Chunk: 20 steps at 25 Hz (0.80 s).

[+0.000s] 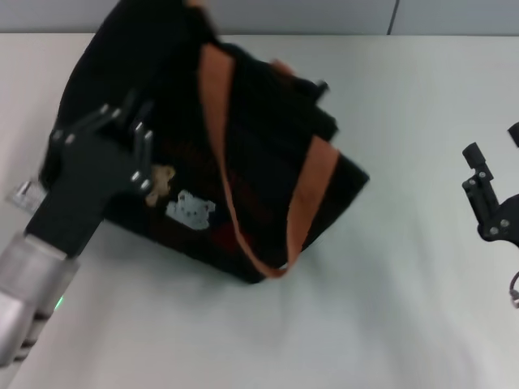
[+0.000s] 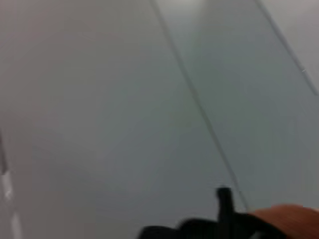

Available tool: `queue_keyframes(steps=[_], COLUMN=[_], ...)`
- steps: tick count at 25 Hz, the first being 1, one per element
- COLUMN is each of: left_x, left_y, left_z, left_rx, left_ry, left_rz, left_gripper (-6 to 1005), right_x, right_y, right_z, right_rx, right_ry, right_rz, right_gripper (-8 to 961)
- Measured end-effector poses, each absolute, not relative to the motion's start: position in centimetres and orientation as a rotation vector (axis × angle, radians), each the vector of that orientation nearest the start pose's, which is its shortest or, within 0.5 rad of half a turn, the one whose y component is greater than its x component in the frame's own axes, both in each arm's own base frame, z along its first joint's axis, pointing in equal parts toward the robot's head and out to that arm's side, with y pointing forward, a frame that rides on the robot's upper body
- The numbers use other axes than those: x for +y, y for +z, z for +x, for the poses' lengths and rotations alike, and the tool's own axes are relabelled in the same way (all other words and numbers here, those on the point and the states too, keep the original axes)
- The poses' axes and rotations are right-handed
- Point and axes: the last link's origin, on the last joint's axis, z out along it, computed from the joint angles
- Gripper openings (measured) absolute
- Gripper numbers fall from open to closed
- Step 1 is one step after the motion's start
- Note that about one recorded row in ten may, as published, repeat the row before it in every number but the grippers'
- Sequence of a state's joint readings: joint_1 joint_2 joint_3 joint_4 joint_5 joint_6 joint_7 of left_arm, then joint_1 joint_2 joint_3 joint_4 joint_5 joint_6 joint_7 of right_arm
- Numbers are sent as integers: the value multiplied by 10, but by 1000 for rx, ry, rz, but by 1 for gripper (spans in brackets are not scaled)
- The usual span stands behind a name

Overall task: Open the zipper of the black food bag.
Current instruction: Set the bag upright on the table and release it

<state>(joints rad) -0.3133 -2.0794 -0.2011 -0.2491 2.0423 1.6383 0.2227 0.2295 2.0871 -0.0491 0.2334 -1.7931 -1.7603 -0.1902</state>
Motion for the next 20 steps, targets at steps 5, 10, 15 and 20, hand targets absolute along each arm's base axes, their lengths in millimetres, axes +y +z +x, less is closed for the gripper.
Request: queue_keyframes(steps=[5,10,15,20], left_x=[226,227,240,250], left_y=[-47,-65,-88,-96], left_z=[-296,-285,-260,-248], left_rx=[-121,-190,-197,-230], left_ry=[-829,-879,-926,-980], left_rz=[-1790,-1861,-1978,-2053], left_gripper=[131,132,133,134], right_x=[210,211,208,208], right_y=[-35,-30,-24,-18], right_z=[295,294,296,299], right_rx=[115,150,170,183], right_ry=[938,1007,1051,1079], right_rz=[-1730,-1738,-1730,-1731], right_gripper=[535,704,760,763])
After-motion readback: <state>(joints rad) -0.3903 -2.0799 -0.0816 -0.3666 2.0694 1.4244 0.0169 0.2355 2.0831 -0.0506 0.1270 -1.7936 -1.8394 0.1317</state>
